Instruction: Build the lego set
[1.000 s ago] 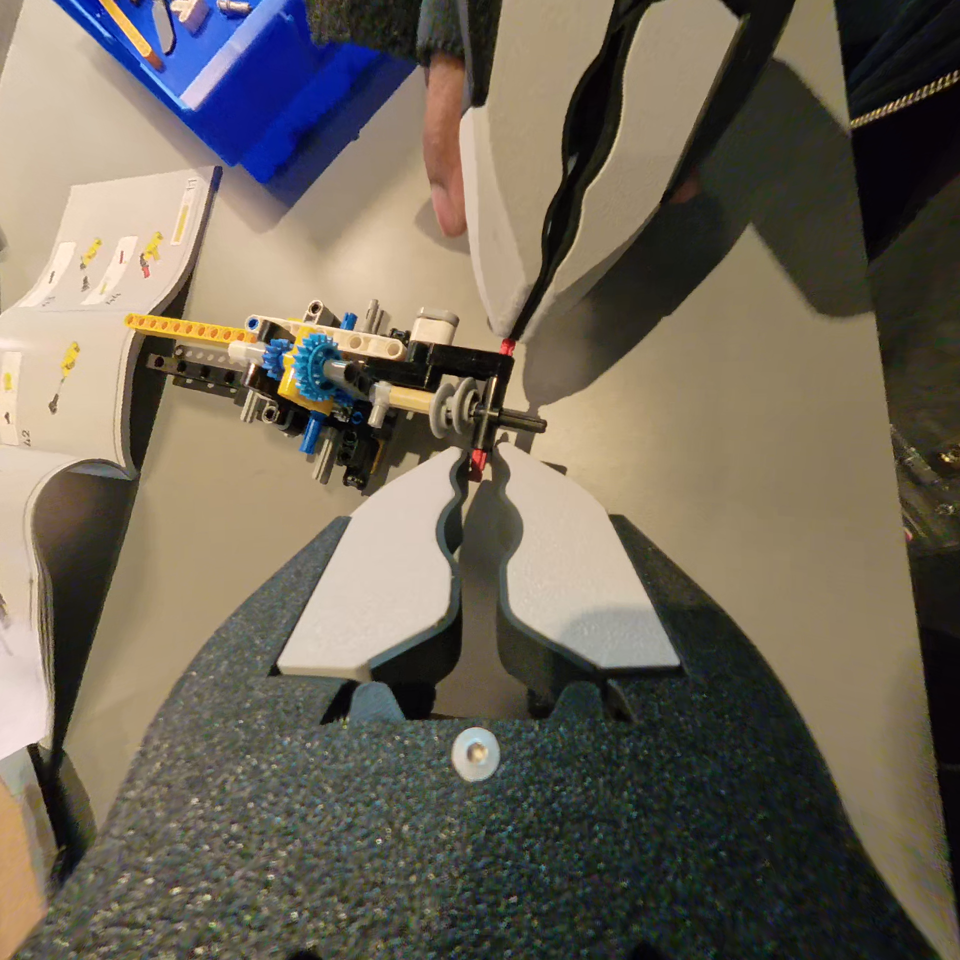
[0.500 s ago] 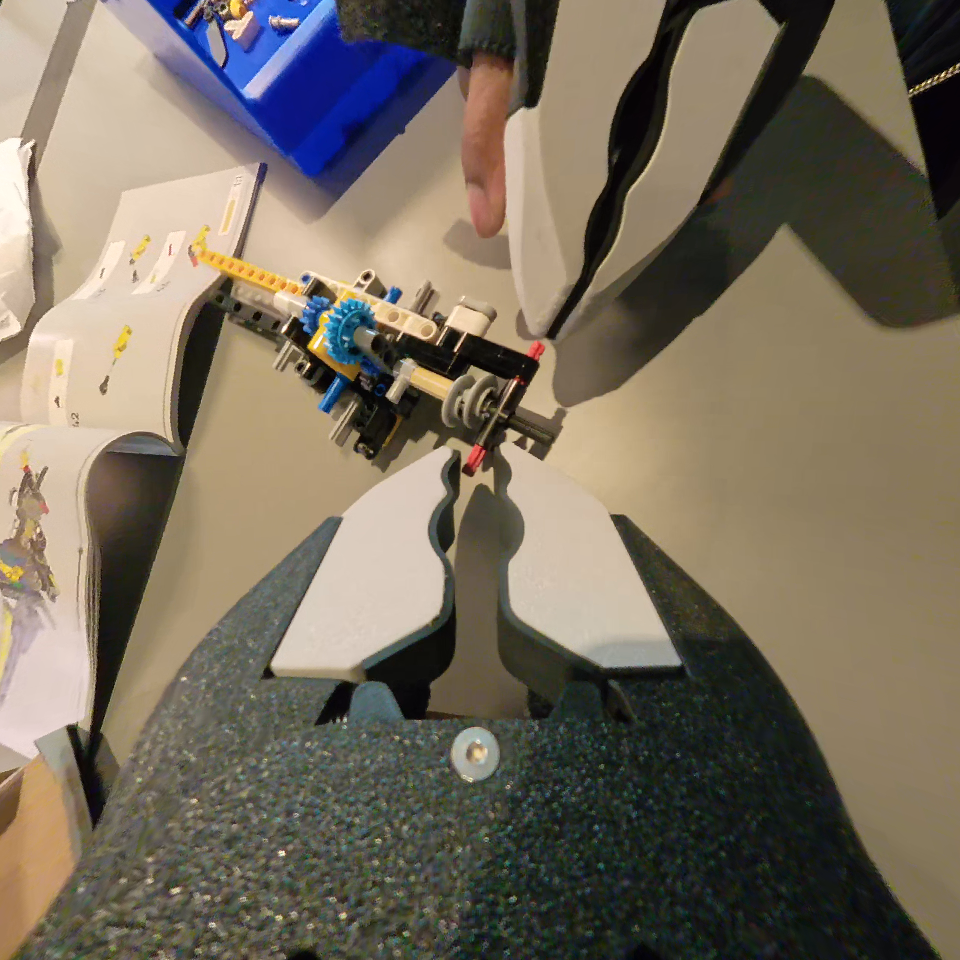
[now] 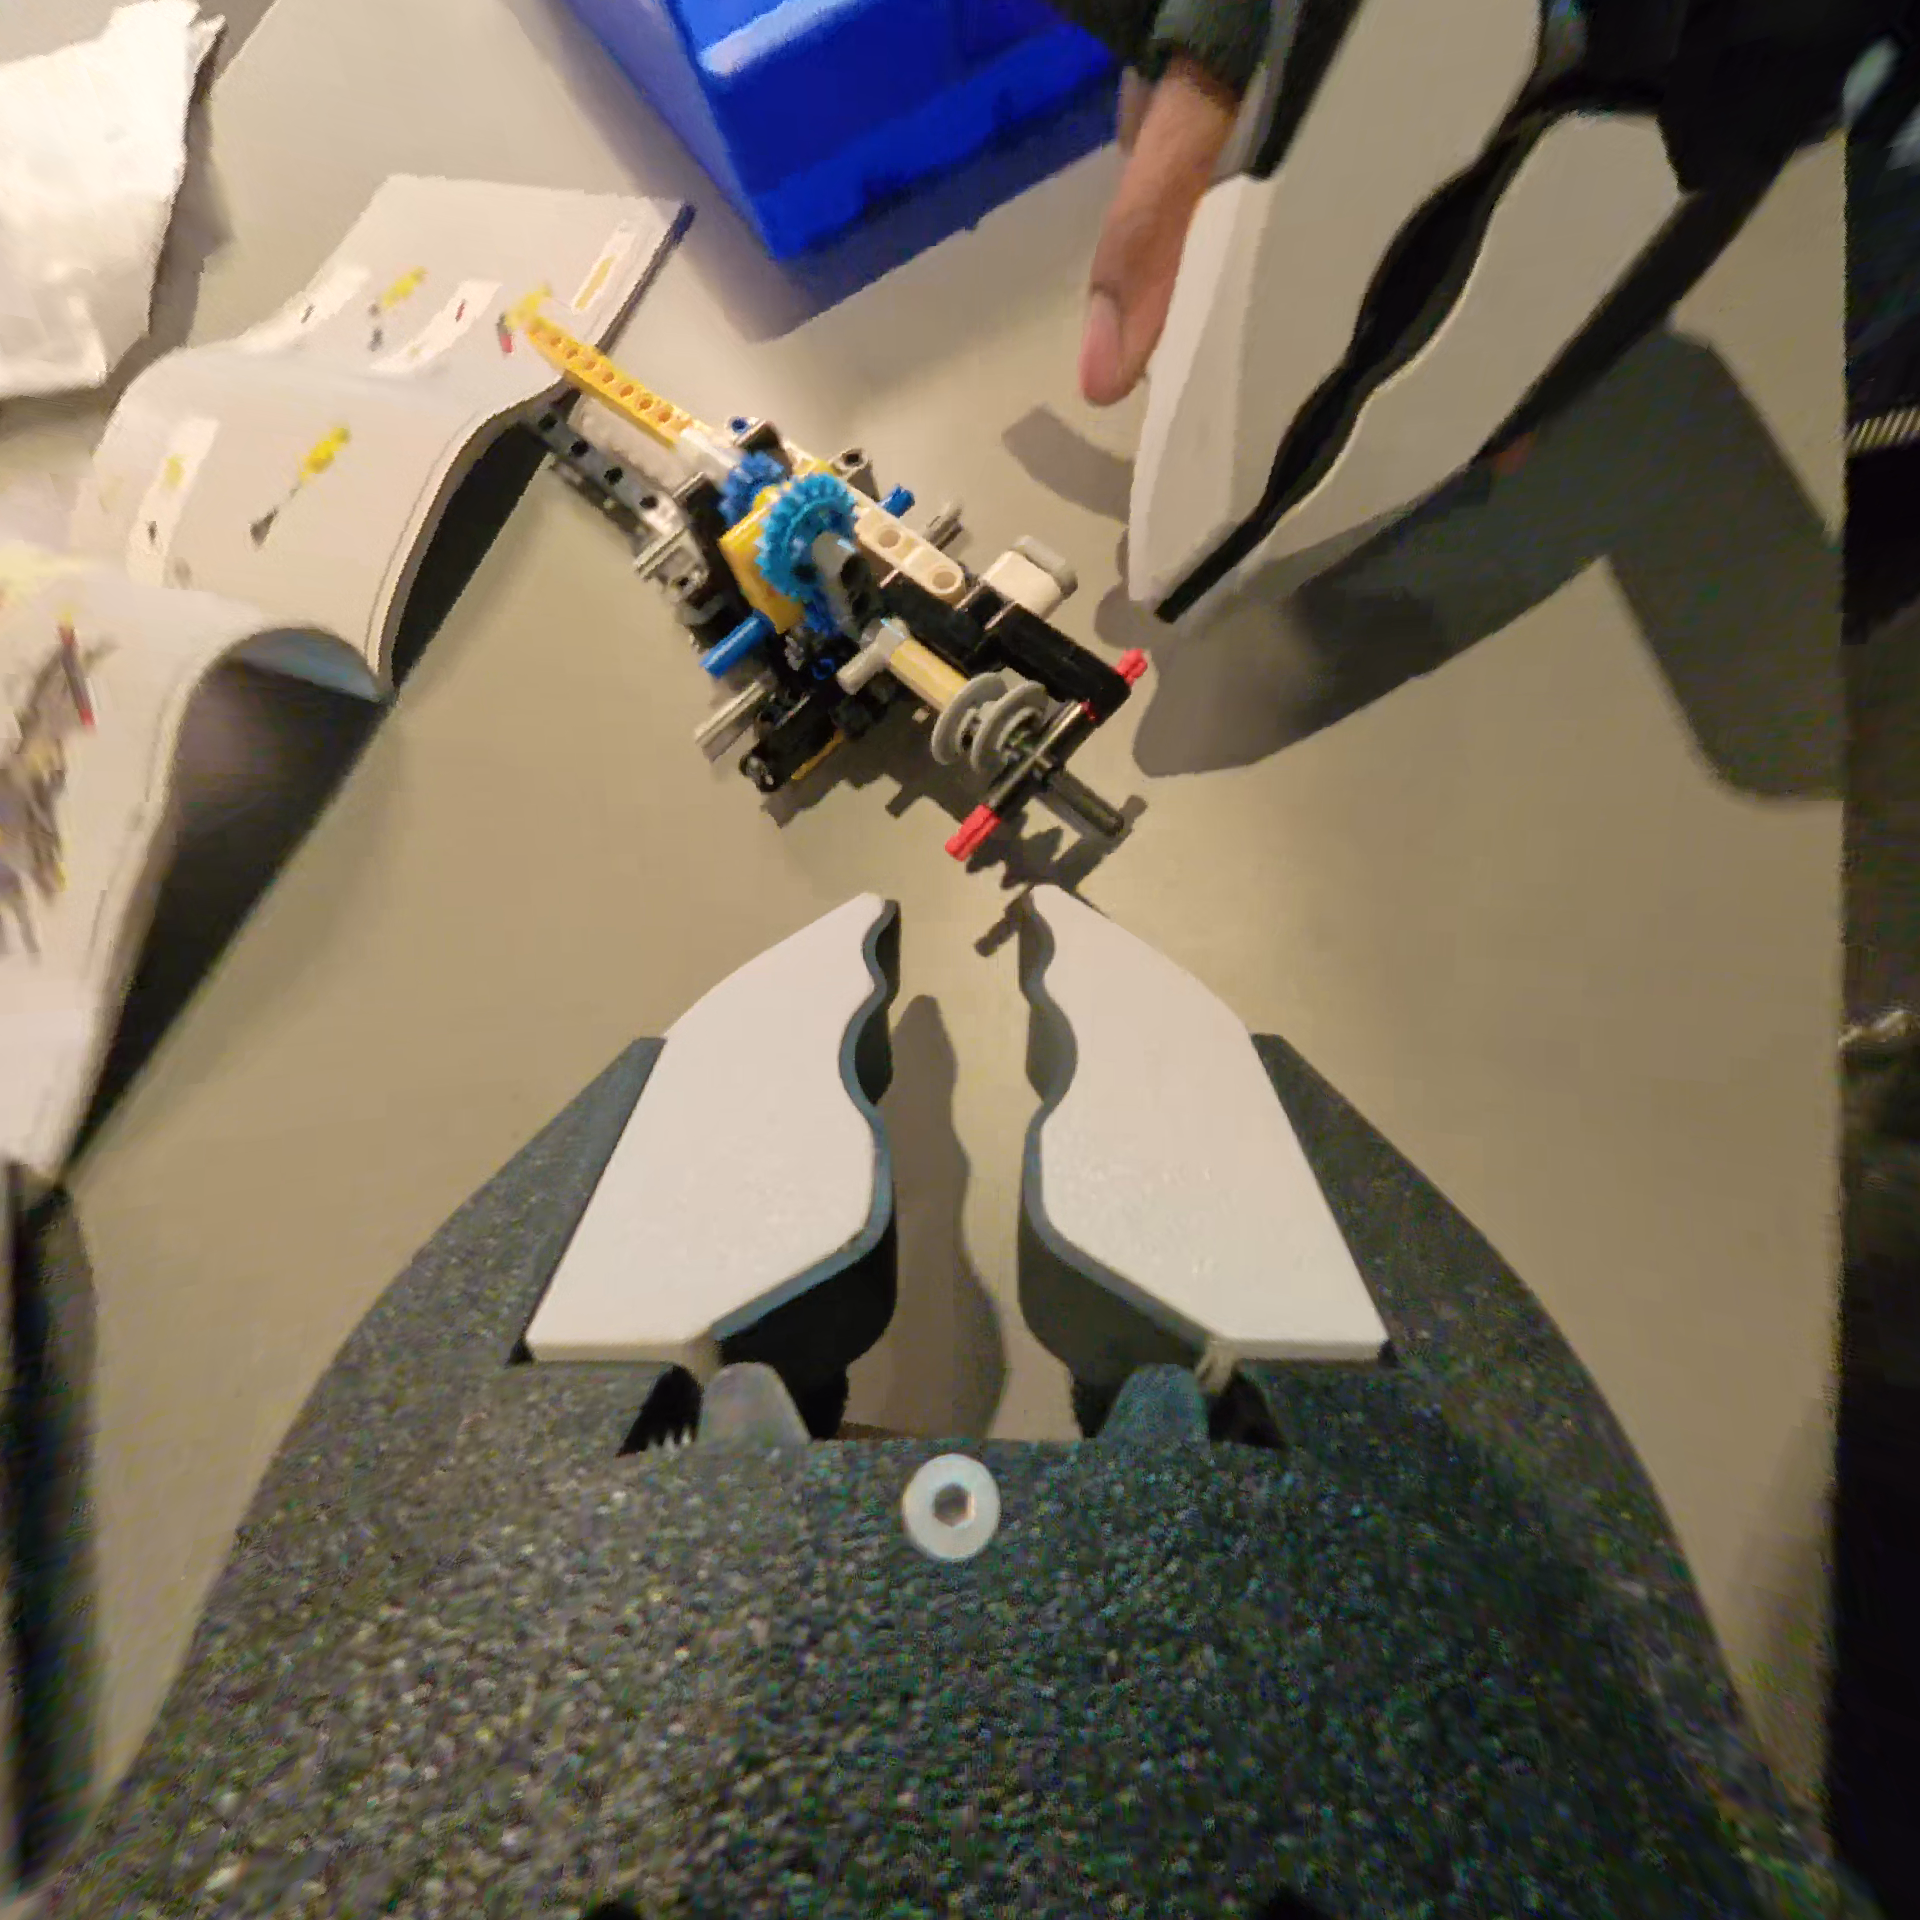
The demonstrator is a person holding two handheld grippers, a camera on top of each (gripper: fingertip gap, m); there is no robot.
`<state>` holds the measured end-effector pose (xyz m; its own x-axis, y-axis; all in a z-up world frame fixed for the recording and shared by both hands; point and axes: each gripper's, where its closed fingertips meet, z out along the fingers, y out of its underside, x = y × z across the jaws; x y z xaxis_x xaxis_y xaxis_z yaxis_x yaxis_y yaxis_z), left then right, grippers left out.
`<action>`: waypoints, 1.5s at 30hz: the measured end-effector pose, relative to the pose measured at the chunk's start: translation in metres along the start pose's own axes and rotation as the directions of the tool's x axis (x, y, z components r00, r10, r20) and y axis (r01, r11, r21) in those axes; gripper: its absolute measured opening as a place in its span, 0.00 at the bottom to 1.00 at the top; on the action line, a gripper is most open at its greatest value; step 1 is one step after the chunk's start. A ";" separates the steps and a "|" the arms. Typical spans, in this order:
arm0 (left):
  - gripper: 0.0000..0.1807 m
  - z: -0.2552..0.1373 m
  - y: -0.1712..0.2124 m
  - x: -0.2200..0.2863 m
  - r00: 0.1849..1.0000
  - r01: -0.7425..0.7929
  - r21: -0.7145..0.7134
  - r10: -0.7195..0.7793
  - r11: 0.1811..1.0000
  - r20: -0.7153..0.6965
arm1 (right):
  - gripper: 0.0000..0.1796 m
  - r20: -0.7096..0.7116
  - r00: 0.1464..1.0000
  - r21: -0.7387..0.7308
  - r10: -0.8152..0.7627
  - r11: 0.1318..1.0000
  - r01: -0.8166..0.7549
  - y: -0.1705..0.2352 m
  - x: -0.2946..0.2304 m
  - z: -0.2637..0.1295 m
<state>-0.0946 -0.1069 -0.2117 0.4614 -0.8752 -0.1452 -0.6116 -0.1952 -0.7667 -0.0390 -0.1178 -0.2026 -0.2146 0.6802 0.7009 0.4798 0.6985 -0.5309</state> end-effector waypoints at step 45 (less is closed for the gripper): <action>0.17 0.015 -0.012 0.015 0.915 0.398 0.102 -0.403 0.911 0.025 | 0.23 0.573 0.801 -0.099 -0.173 0.956 0.277 0.004 0.005 0.030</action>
<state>-0.0707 -0.1109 -0.2137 0.6846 -0.7110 0.1603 -0.3079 -0.4815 -0.8206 -0.0634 -0.1048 -0.2154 -0.7427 0.5513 0.3801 0.4832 0.8342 -0.2658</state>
